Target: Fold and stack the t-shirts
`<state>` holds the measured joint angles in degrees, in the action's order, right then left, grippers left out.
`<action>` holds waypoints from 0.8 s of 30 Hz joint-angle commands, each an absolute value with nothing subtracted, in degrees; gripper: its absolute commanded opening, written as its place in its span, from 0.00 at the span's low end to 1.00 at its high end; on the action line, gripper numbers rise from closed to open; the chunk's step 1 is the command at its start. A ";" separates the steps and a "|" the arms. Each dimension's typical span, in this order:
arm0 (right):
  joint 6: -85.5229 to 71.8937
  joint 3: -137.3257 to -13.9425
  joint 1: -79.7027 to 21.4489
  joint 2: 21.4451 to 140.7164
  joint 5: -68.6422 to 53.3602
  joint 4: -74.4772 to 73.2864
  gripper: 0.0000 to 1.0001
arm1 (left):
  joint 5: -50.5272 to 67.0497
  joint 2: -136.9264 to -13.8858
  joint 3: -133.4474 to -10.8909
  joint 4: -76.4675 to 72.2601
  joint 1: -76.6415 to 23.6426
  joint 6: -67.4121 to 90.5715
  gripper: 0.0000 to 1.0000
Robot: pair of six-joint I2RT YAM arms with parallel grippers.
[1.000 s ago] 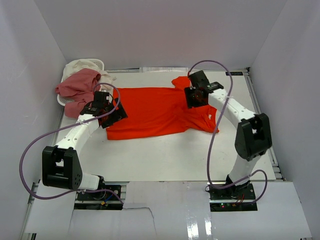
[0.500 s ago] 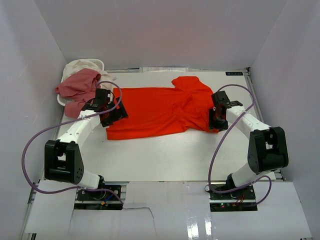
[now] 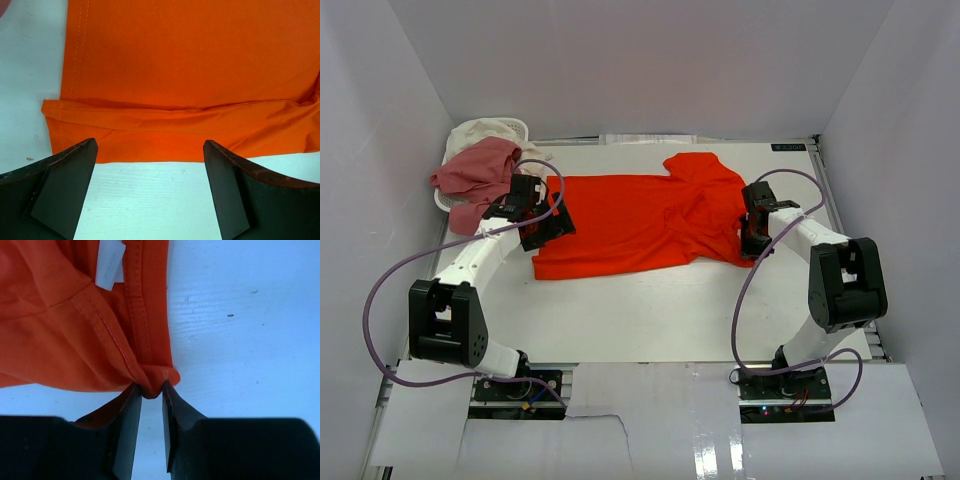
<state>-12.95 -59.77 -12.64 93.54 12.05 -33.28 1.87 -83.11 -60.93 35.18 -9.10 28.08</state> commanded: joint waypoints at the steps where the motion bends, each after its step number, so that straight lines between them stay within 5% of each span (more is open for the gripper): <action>1: -13.18 -61.70 -12.13 96.67 13.09 -30.85 0.26 | 1.50 -83.06 -63.37 35.16 -9.14 27.42 0.98; 4: -13.27 -61.44 -11.87 98.60 14.67 -31.02 0.08 | 1.06 -83.06 -63.72 35.07 -9.05 26.98 0.98; 19: -17.05 -64.86 -11.60 100.28 32.25 -44.64 0.09 | 0.88 -85.87 -64.69 35.16 -9.14 24.96 0.98; 20: -17.14 -64.69 -11.60 100.46 32.60 -44.91 0.11 | 0.88 -85.96 -64.69 35.16 -9.14 24.87 0.98; 24: -18.72 -64.95 -11.60 99.76 34.97 -45.53 0.50 | 0.88 -86.13 -64.51 35.16 -9.05 24.87 0.98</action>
